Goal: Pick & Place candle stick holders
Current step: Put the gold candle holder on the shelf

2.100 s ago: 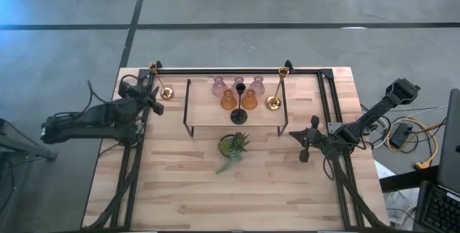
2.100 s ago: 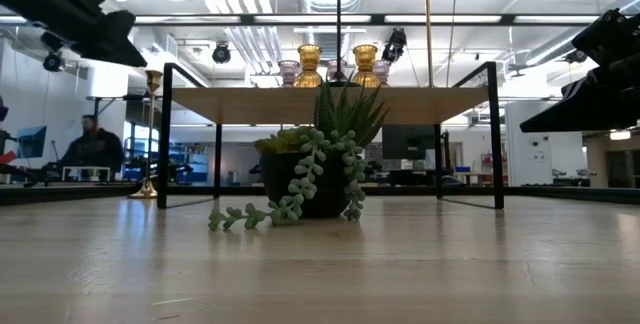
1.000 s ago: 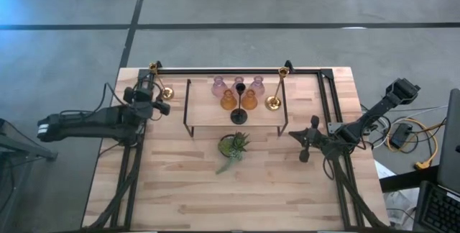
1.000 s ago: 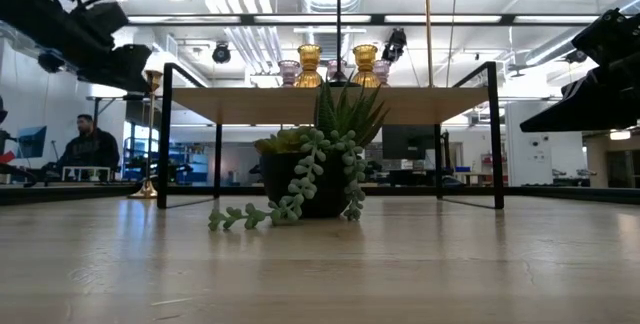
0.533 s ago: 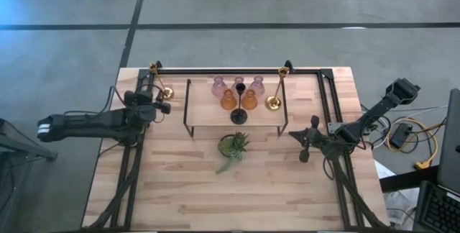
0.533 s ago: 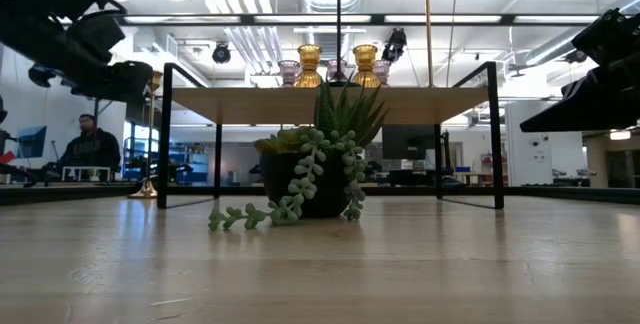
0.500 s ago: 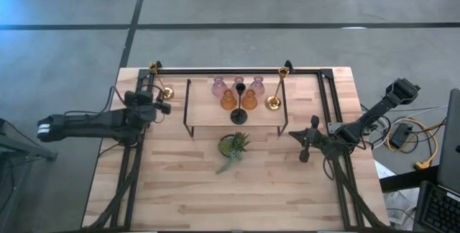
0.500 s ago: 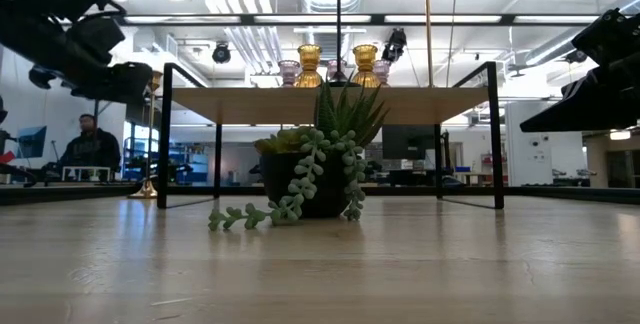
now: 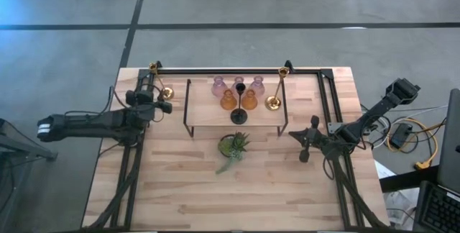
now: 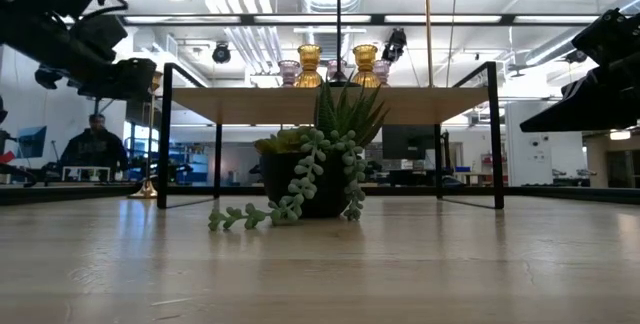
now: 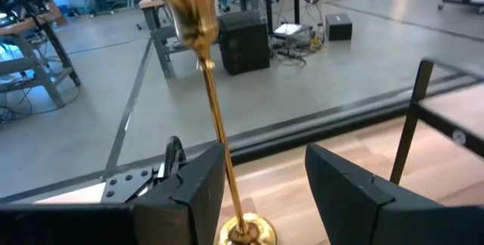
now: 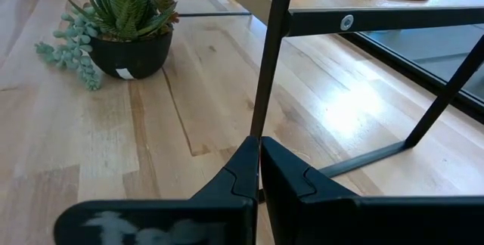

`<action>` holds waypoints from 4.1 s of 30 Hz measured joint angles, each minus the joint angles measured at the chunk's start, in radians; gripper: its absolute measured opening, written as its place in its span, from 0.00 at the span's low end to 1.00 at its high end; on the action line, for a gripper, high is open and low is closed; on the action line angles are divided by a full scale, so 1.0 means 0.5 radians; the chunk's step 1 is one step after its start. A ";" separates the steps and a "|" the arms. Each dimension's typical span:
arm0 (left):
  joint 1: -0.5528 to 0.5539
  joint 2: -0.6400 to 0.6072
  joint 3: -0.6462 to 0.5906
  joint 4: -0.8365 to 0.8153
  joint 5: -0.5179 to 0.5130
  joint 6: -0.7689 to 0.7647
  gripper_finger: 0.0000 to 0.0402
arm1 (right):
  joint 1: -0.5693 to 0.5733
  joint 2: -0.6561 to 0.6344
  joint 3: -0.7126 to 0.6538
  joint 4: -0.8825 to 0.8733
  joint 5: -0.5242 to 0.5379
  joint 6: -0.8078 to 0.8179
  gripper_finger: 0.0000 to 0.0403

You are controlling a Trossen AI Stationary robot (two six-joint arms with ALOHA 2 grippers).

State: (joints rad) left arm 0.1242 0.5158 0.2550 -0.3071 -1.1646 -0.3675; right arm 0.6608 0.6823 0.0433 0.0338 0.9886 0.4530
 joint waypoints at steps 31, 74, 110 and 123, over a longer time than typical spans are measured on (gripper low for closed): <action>0.792 0.133 -0.260 1.248 0.558 0.603 0.64 | 0.000 0.000 0.000 0.000 0.000 0.000 0.02; 1.230 0.419 0.949 0.525 1.269 1.243 0.03 | 0.000 0.000 0.000 0.000 0.000 0.000 0.02; 1.031 0.778 1.606 0.223 3.409 0.843 0.03 | -0.001 0.000 0.000 0.000 0.000 0.000 0.02; 0.960 0.801 1.305 0.480 3.413 0.993 0.03 | -0.001 0.000 0.000 0.000 0.000 0.000 0.02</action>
State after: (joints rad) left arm 0.6041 0.9165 0.9076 -0.0669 0.5419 0.1290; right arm 0.6605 0.6823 0.0433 0.0338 0.9886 0.4530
